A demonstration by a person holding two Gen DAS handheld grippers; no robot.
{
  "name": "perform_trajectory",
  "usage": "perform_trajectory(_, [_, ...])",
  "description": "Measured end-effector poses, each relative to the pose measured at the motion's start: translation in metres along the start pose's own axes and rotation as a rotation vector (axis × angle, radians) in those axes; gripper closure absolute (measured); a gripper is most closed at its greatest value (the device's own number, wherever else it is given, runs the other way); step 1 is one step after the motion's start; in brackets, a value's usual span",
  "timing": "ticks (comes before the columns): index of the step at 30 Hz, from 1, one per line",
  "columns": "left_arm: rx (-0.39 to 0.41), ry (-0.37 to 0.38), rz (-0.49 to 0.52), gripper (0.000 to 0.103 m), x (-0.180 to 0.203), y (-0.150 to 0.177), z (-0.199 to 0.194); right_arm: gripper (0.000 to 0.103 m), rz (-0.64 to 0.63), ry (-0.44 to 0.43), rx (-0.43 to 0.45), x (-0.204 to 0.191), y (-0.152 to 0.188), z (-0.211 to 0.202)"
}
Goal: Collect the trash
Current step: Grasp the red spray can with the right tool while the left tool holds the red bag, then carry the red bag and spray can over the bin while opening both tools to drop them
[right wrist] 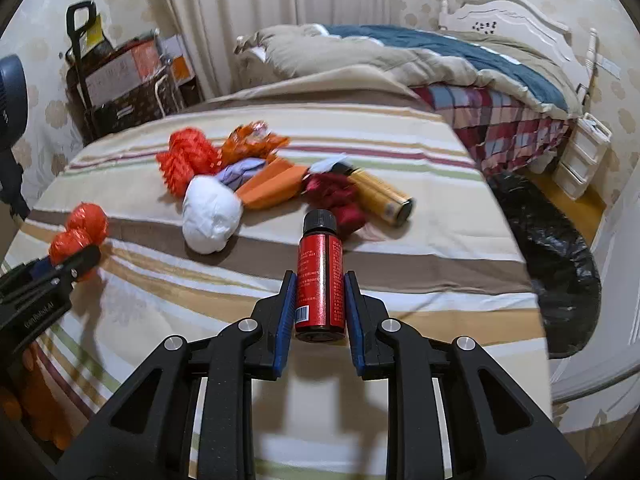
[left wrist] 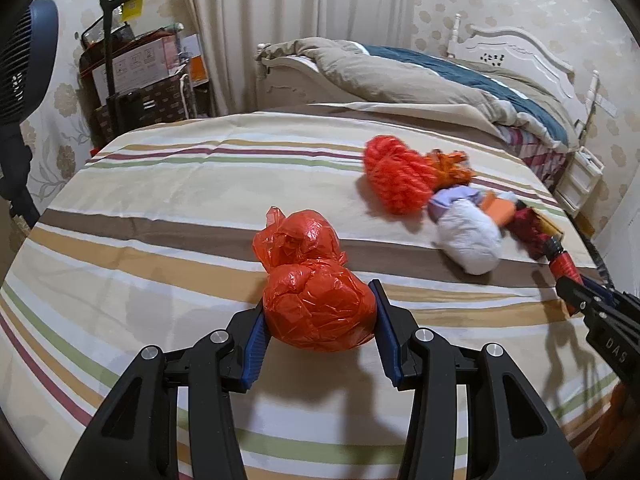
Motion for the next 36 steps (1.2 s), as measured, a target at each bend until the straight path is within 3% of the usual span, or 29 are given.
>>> perform_trajectory(10, [0.079, 0.096, 0.079, 0.056, 0.063, -0.019, -0.022, 0.080, 0.099, 0.056, 0.093, 0.062, -0.015, -0.033])
perform_trajectory(19, [0.109, 0.197, 0.213, 0.056, 0.160, -0.039, -0.019, 0.080, 0.202, 0.152, 0.155, 0.140, -0.025, -0.043])
perform_trajectory(25, [0.117, 0.249, 0.288, 0.056, 0.225, -0.053, -0.009, 0.080, 0.252, 0.195, 0.158, 0.188, -0.028, -0.037])
perform_trajectory(36, [0.076, 0.267, 0.383, 0.056, 0.305, -0.052, 0.024, 0.080, 0.308, 0.215, 0.141, 0.242, -0.024, -0.018])
Point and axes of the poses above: each gripper's, at about its wrist camera, not at the fingertips, and z roughly the way its jaws point, x to its right, y to its underside, the point moved 3 cm from there along z, roughly the way its jaws point, and after that the axes turned 3 degrees about z, right-handed, at the moved point
